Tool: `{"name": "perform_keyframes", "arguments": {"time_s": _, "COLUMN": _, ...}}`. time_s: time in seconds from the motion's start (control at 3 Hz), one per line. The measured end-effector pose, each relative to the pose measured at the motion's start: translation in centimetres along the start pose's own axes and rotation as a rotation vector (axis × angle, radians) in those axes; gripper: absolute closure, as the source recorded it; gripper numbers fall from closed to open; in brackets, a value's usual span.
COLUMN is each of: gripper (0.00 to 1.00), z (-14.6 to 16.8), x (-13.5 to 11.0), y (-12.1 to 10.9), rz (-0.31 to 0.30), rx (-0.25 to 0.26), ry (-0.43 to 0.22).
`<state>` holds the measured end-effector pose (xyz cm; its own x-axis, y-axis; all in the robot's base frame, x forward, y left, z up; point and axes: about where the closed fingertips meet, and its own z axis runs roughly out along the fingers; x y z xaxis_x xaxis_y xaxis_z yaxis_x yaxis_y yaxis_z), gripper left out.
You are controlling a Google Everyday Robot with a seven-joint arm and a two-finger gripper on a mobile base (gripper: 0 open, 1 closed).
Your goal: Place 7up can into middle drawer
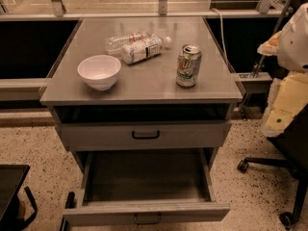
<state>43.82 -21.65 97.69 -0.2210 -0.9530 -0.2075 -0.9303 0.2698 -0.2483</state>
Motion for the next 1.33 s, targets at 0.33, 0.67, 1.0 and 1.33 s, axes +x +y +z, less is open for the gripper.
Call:
{"name": "perform_keyframes", "arguments": {"time_s": 0.33, "gripper": 0.0, "z": 0.0, "x": 0.0, "y": 0.0, "rz": 0.0, "rx": 0.0, "ry": 0.0}}
{"name": "perform_keyframes", "arguments": {"time_s": 0.67, "gripper": 0.0, "z": 0.2, "x": 0.1, "y": -0.5, "rz": 0.0, "rx": 0.002, "ry": -0.029}}
{"name": "perform_keyframes", "arguments": {"time_s": 1.0, "gripper": 0.0, "z": 2.2, "x": 0.5, "y": -2.8, "rz": -0.002, "rx": -0.01, "ry": -0.125}}
{"name": "perform_keyframes", "arguments": {"time_s": 1.33, "gripper": 0.0, "z": 5.4, "x": 0.0, "y": -5.9, "rz": -0.018, "rx": -0.042, "ry": -0.256}}
